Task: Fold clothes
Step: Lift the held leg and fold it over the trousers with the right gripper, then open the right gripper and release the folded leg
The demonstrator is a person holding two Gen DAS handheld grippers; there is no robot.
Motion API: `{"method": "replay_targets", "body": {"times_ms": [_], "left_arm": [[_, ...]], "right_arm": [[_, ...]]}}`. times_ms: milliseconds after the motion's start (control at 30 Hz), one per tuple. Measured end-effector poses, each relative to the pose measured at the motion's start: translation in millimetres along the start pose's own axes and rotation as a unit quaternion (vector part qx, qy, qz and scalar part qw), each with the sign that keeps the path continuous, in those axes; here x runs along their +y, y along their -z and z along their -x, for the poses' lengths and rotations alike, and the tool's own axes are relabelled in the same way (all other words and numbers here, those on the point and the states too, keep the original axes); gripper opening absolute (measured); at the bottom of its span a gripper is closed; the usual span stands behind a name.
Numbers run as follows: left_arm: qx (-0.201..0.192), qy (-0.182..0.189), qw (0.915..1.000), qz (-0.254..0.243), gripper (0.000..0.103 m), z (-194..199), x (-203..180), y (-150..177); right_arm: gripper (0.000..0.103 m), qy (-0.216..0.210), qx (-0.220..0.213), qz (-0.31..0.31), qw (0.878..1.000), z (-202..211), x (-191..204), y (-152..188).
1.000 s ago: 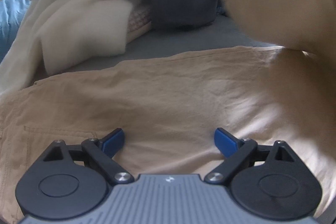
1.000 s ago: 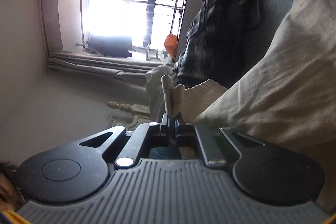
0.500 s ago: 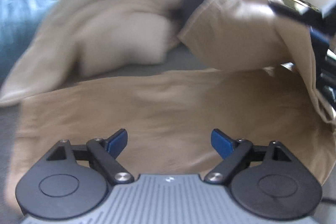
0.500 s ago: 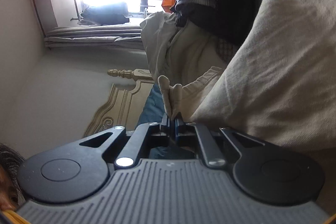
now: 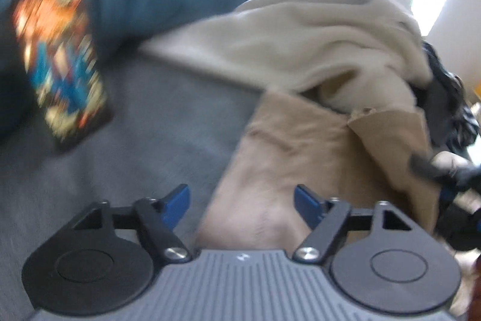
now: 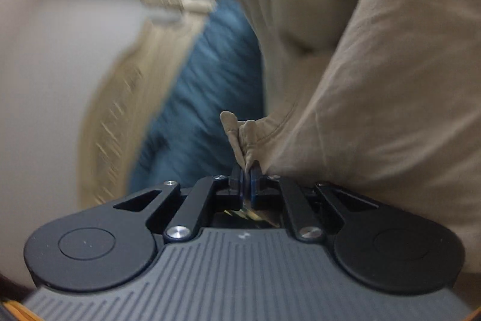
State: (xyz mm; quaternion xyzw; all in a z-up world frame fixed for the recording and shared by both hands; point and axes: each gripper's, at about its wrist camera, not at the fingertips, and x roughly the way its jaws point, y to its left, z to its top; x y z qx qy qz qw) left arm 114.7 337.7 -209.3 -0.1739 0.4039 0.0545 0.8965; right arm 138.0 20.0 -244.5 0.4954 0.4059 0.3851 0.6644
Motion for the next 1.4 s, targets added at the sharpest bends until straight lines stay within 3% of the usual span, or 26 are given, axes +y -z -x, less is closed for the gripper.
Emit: {"method": "replay_targets", "body": {"times_ms": [133,300,400,633,733,833,967,1167,1300,1400], "left_arm": [[0.009,0.019,0.9984,0.052,0.055,0,25,-4],[0.012,0.036,0.9921,0.119,0.048,0,53,-12],[0.007,0.044,0.9894,0.138,0.048,4,61,-15],[-0.01,0.061,0.9865,0.152,0.048,15,70,-24],[0.0,0.077,0.9847,0.156,0.048,14,70,-28],[0.01,0.093,0.9851,0.145,0.048,12,65,-31],[0.03,0.119,0.9858,0.115,0.049,6,50,-36],[0.041,0.121,0.9903,0.054,0.05,7,32,-32],[0.034,0.124,0.9916,0.016,0.05,12,24,-27],[0.035,0.12,0.9917,-0.027,0.05,11,12,-22]], "right_arm": [[0.003,0.008,0.026,0.03,0.999,-29,11,7],[0.003,0.033,0.063,0.14,0.988,-63,38,14],[0.003,0.085,0.106,0.172,0.976,-77,29,32],[0.004,0.116,0.109,0.292,0.943,-90,61,53],[0.006,0.148,0.133,0.326,0.924,-98,60,67],[0.012,0.153,0.14,0.344,0.916,-91,65,76],[0.042,0.137,0.168,0.371,0.903,-89,75,84],[0.046,0.112,0.206,0.416,0.879,-72,93,78],[0.045,0.114,0.172,0.398,0.894,-48,103,23],[0.045,0.14,0.142,0.401,0.894,-49,107,-16]]}}
